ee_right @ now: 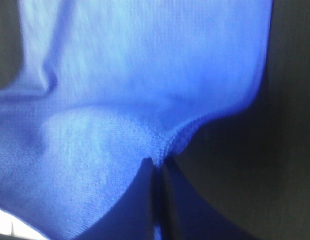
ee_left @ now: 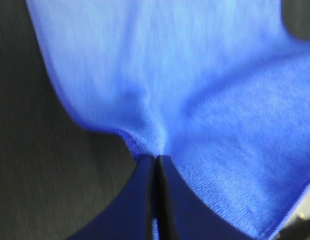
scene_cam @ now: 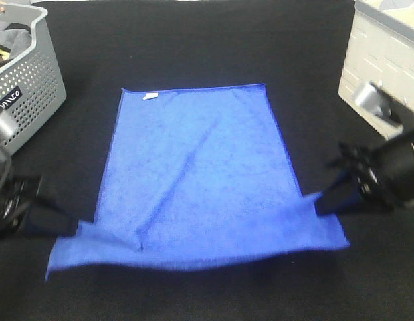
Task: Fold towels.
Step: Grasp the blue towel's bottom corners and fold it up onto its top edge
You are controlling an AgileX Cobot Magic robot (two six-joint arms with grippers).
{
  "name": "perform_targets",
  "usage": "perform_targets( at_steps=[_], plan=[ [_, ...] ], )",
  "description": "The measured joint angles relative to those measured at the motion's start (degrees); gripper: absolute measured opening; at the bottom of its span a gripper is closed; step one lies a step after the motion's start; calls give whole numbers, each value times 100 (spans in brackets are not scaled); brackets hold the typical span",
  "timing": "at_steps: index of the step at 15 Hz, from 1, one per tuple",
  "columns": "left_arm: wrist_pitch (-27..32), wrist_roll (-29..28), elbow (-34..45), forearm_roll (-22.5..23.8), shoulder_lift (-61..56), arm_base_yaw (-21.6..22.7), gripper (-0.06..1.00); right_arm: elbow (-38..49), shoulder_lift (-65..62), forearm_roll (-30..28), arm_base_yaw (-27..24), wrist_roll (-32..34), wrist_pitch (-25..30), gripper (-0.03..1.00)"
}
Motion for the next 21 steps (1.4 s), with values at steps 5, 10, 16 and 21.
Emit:
perform_targets(
  at_steps=[5, 10, 16, 21],
  plan=[
    [-23, -607, -1971, 693, 1415, 6, 0, -2172, 1490, -441, 23, 378, 178, 0],
    [-17, -791, -3885, 739, 2613, 441, 0, -4240, 3048, -699, 23, 722, 258, 0],
    [-544, -521, -6068, 762, 4074, 493, 0, -7070, 4801, -1587, 23, 1226, 201, 0],
    [-1026, -292, -7173, 773, 5025, 493, 0, -8279, 5752, -1885, 23, 1312, -86, 0]
  ],
)
